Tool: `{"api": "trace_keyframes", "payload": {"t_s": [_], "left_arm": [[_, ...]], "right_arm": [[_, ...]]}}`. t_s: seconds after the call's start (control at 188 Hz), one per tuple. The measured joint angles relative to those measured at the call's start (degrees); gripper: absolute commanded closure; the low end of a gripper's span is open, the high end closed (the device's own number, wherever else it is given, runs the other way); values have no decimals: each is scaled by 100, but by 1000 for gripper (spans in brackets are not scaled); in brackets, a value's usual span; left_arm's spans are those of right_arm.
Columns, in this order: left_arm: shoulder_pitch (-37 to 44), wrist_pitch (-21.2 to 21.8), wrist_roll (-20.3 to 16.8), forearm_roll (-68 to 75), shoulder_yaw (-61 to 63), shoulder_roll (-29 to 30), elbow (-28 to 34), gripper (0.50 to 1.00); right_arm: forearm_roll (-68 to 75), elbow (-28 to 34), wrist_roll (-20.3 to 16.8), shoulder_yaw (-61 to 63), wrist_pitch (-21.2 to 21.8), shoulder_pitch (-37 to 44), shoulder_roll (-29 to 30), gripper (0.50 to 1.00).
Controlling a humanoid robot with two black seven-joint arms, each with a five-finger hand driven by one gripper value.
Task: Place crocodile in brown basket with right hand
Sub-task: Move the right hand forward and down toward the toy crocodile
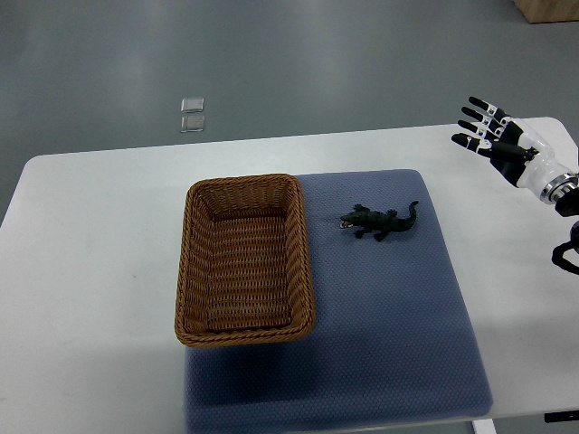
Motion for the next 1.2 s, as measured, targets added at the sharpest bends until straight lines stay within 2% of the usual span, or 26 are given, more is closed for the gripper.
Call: {"api": "trace_keyframes", "payload": {"t_s": [0.543,1.198], "left_arm": [[-1,0,0,0,6,0,0,500],[-2,0,0,0,27,0,9,500]], "right_arm": [[-93,16,-5,-5,46,98,-51,560],[-1944,185,45,-11,174,274,-59,560]]}}
